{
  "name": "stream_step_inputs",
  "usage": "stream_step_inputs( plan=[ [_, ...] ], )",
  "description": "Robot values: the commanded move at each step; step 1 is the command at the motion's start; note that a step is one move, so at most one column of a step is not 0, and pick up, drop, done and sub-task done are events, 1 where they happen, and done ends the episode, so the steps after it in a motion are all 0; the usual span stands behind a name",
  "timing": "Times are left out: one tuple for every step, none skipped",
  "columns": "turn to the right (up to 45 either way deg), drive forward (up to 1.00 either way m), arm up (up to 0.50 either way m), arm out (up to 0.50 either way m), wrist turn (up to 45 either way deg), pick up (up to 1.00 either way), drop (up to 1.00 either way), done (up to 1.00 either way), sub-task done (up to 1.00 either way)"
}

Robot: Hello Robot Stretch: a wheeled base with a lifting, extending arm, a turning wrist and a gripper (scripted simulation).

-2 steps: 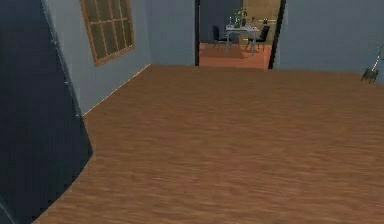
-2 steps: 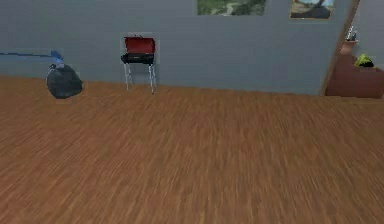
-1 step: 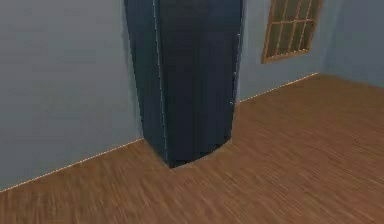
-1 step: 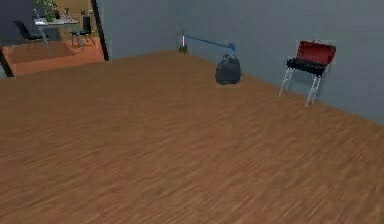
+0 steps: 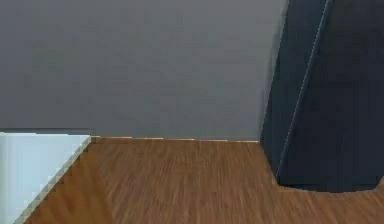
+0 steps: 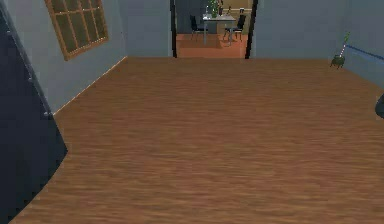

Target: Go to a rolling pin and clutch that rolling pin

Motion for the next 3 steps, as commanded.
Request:
stream_step_inputs(
  plan=[
    [0.0,0.80,0.00,0.00,0.0,0.00,0.00,0.00,0.00],
    [0.0,0.45,0.00,0.00,0.0,0.00,0.00,0.00,0.00],
    [-45.0,0.00,0.00,0.00,0.0,0.00,0.00,0.00,0.00]
  ],
)
